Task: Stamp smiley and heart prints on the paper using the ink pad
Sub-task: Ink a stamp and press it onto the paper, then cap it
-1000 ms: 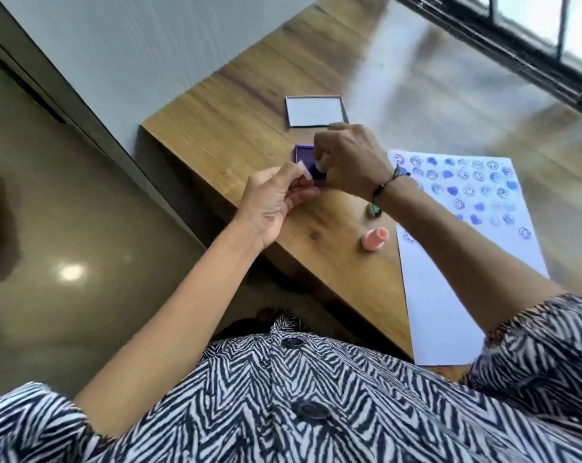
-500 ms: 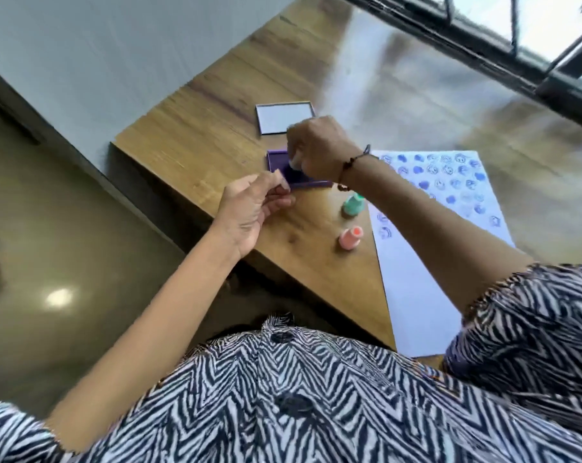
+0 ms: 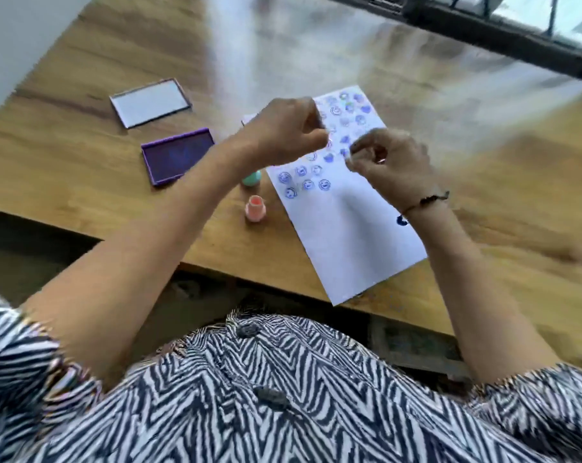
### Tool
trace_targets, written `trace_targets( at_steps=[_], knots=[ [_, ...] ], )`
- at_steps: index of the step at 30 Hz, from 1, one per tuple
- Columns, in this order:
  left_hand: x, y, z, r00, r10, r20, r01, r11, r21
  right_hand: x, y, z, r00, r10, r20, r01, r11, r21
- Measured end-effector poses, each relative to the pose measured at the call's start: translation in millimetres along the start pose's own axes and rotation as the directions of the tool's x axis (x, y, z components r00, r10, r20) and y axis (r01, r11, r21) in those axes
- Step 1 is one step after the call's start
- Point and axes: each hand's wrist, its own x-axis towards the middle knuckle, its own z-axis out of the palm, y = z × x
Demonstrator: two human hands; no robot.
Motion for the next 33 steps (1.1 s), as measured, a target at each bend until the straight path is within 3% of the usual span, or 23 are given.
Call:
trace_targets(
  at_steps=[2,4,11,16,23,26,28,31,33],
  knots=[
    [10,-4,9,0.996,-0.009,0.088,-0.004,0.989,0.148,-3,5,4,0.999,-0.049,-0.019,0.047,0.997,-0.064],
    [13,-8,15,0.994,-0.027,0.104,0.008,0.983,0.183,-2,8,10,0.996,-0.090,-0.018,0.088,0.990,-0.108],
    [15,-15,19,0.997,-0.025,0.070,0.014,0.989,0.145,6,7,23,0.977,-0.208,0.041,0.212,0.957,-0.198],
    [14,-17,17,0.997,-0.050,0.059,0.044,0.994,0.099,12,5,21,0.963,-0.262,-0.067,0.242,0.945,-0.218],
    [16,-14,15,0.994,-0.081,0.079,0.076,0.995,0.067,4,3,33,0.967,-0.222,0.124,0.252,0.905,-0.343],
    [14,-13,13,0.993,-0.086,0.085,0.080,0.994,0.070,11,1,26,0.969,-0.172,0.176,0.214,0.944,-0.251],
    [13,-14,13,0.992,-0.087,0.090,0.082,0.995,0.053,15,1,16,0.985,-0.104,0.137,0.122,0.984,-0.130],
    [9,-17,11,0.993,-0.095,0.074,0.099,0.994,-0.049,18,1,-9,0.995,0.090,0.031,-0.095,0.962,0.257],
    [6,-18,10,0.992,-0.118,0.045,0.126,0.955,-0.267,16,-1,-22,0.990,0.141,0.013,-0.131,0.880,0.457]
  ],
)
